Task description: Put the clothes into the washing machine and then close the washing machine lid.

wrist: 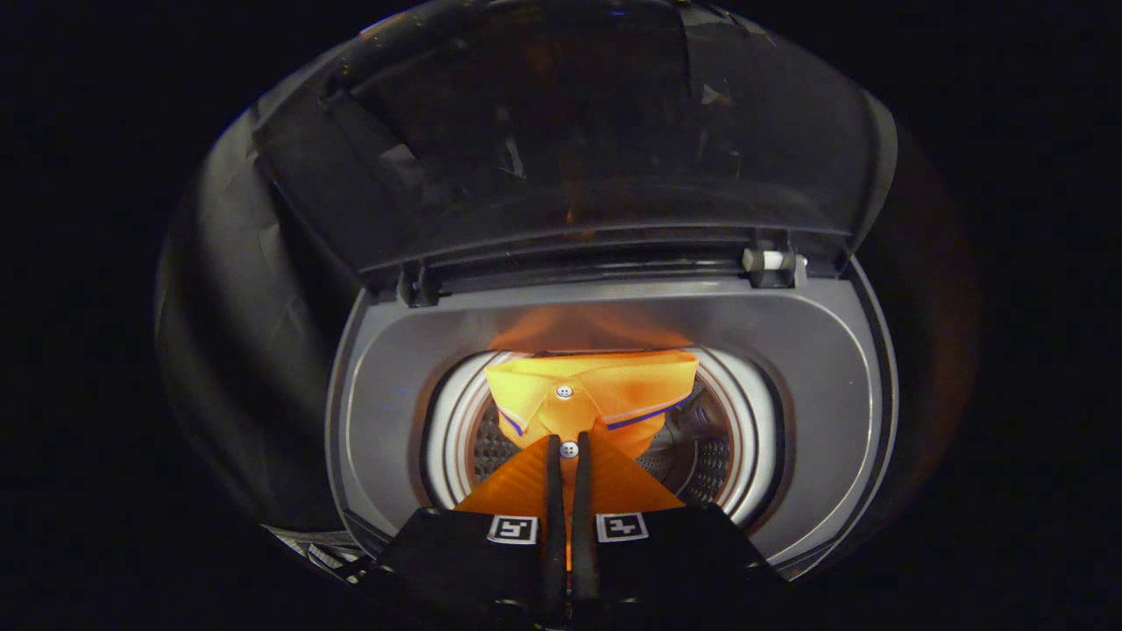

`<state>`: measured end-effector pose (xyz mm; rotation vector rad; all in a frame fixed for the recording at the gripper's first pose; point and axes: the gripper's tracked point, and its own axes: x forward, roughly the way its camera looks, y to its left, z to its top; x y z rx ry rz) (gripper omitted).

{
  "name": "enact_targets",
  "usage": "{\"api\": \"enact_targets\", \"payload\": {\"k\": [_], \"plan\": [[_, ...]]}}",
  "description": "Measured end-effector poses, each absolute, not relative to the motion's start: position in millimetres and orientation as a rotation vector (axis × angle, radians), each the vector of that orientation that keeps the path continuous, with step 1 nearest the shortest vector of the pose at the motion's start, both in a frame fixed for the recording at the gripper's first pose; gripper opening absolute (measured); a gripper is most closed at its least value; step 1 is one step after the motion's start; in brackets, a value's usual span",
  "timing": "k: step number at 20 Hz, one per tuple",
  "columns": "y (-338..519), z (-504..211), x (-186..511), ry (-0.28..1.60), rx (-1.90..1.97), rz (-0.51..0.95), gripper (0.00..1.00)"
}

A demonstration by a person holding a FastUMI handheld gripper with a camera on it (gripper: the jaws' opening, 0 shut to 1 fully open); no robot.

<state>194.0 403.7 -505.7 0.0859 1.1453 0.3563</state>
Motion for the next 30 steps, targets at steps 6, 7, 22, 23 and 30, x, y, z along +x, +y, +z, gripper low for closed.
{"api": "enact_targets", "payload": {"k": [6, 7, 22, 23, 30], "plan": [[403, -528, 192, 1.186, 0.042, 0.335, 0.11], [403, -530, 193, 1.183, 0.030, 0.332, 0.11], [387, -519, 188, 1.120, -0.034, 0.270, 0.99], [386, -515, 186, 1.114, -0.033, 0.270, 0.99], [376, -462, 181, 1.032, -0.006, 0.256, 0.99]]}}
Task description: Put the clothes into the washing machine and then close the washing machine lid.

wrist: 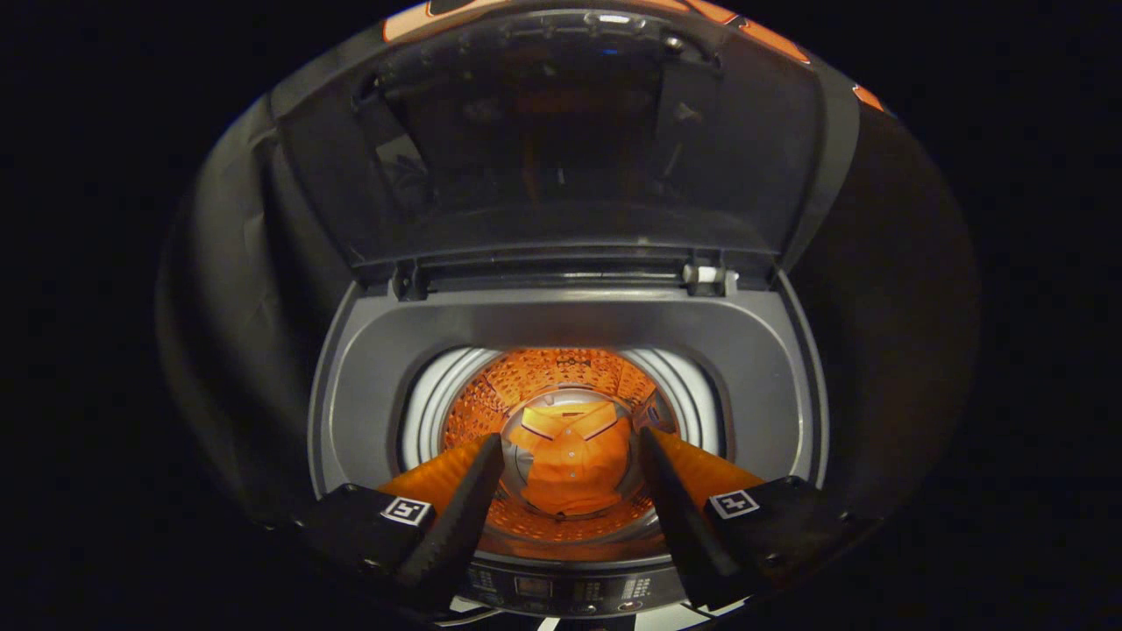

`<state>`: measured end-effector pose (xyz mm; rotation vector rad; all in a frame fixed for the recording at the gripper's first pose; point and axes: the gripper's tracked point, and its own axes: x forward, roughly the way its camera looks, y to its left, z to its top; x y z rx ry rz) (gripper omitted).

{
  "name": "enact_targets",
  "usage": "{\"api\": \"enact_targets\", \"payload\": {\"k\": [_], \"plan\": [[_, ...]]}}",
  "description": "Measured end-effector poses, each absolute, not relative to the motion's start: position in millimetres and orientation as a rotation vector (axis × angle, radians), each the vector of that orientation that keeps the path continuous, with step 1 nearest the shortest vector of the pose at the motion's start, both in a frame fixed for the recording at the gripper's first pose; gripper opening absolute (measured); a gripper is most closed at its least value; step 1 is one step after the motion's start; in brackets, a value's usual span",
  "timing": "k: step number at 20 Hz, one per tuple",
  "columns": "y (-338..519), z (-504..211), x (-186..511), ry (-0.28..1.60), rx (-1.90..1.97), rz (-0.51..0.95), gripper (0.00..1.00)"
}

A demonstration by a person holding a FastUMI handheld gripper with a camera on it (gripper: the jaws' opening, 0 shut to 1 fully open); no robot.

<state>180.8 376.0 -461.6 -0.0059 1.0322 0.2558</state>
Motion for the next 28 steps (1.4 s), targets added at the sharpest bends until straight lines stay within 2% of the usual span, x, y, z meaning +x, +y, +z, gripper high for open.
{"api": "enact_targets", "payload": {"k": [5, 15, 23, 28], "plan": [[374, -388, 192, 0.913, 0.020, 0.258, 0.99], [397, -231, 260, 0.635, 0.009, 0.303, 0.99], [401, -198, 320, 0.537, 0.001, 0.283, 0.99], [404, -206, 345, 0.541, 0.001, 0.273, 0.99]]}}
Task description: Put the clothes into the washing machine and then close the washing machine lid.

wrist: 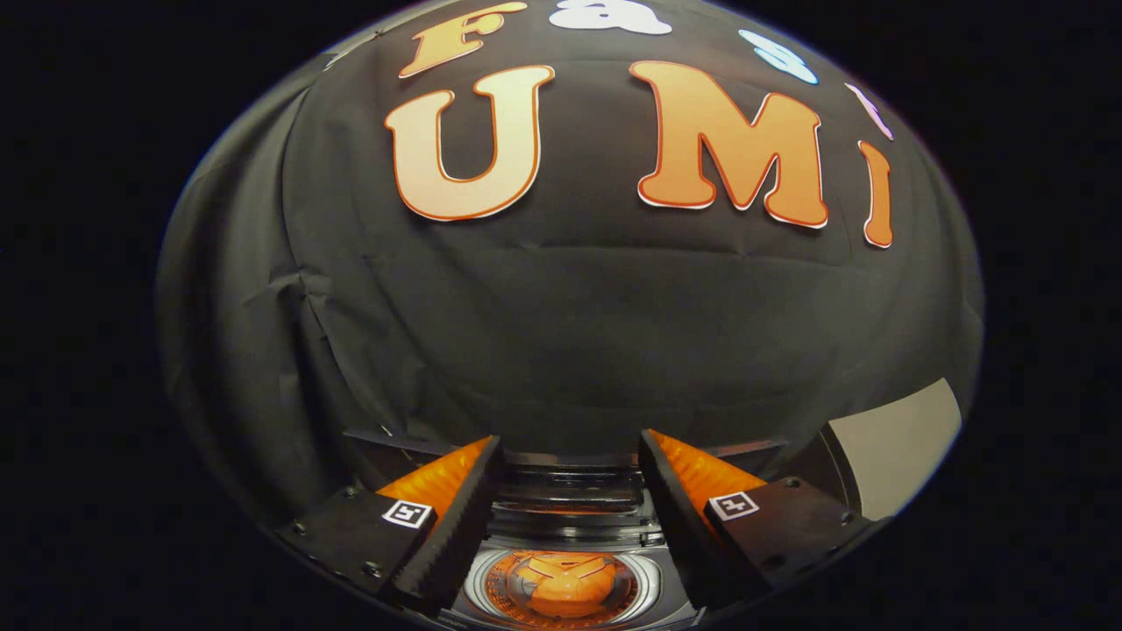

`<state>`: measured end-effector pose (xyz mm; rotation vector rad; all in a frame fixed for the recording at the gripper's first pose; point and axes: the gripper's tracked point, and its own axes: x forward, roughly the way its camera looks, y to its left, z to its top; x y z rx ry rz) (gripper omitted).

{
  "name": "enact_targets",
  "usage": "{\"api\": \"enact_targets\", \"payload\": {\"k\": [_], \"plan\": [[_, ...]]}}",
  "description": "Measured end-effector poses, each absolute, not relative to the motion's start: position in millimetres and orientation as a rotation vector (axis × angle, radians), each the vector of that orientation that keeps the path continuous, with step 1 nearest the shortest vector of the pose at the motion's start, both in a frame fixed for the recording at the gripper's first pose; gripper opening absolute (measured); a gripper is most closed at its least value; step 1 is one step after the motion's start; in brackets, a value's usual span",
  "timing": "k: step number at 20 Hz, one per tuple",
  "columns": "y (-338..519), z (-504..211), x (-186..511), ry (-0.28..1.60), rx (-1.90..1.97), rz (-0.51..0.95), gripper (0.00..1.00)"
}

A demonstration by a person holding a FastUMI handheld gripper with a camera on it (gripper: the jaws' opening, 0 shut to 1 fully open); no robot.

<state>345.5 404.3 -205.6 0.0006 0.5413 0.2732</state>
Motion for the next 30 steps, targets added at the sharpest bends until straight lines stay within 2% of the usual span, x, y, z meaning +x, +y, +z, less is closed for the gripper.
{"api": "enact_targets", "payload": {"k": [5, 14, 15, 16, 18, 21, 24, 30], "plan": [[404, -221, 361, 0.558, 0.021, 0.250, 0.99], [397, -231, 340, 0.552, -0.038, 0.220, 1.00], [398, -277, 299, 0.737, -0.040, 0.264, 1.00], [405, -313, 268, 0.842, 0.030, 0.295, 0.99], [404, -352, 212, 0.899, 0.078, 0.291, 0.99], [383, -345, 202, 0.830, 0.079, 0.270, 0.99], [378, -296, 224, 0.726, 0.044, 0.271, 0.98], [381, -246, 252, 0.637, 0.022, 0.273, 0.98]]}}
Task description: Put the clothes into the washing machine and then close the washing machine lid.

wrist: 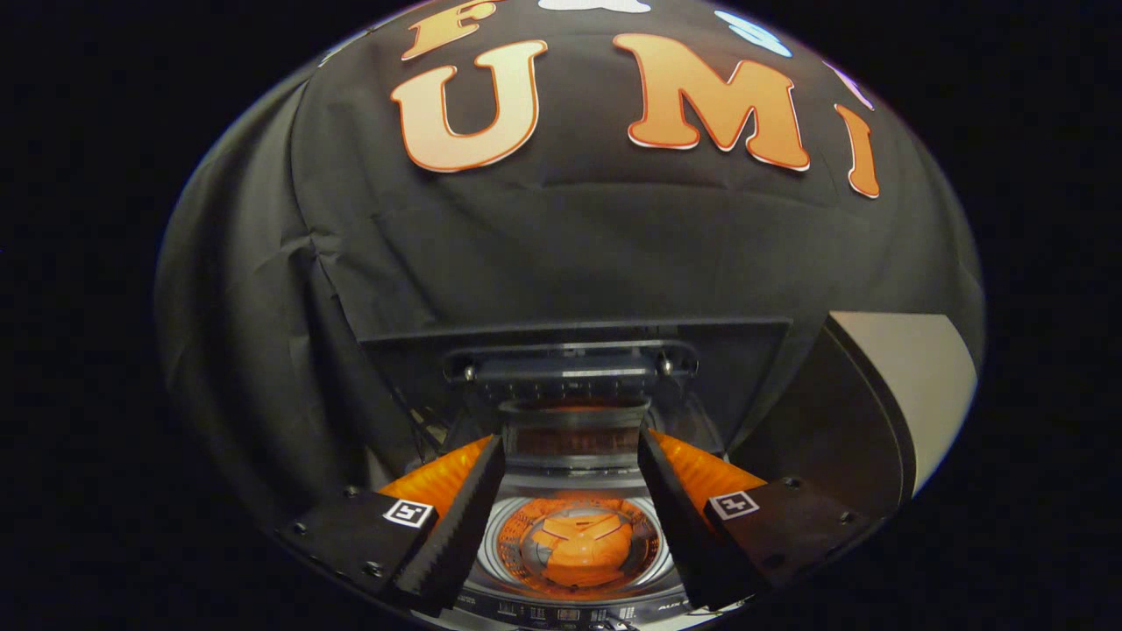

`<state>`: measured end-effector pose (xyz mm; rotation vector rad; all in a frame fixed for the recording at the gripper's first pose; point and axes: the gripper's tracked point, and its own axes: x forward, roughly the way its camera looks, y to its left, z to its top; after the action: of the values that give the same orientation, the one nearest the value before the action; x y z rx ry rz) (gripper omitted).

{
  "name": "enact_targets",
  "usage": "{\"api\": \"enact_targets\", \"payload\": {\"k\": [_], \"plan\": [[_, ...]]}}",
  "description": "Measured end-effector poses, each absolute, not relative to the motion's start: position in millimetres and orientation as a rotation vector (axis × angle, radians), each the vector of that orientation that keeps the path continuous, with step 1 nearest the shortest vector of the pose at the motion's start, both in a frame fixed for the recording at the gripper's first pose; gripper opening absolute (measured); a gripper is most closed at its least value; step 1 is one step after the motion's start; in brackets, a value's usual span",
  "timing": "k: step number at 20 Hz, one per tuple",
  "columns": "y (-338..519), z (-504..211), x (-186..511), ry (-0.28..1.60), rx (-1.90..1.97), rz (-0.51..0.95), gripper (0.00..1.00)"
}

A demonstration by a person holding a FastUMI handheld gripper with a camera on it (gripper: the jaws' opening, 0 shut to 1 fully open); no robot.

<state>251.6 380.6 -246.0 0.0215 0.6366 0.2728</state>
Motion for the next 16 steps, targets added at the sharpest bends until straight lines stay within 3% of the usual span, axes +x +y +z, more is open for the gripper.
{"api": "enact_targets", "payload": {"k": [10, 16], "plan": [[387, -198, 318, 0.532, 0.030, 0.254, 0.98], [388, -212, 350, 0.565, 0.030, 0.240, 0.98]]}}
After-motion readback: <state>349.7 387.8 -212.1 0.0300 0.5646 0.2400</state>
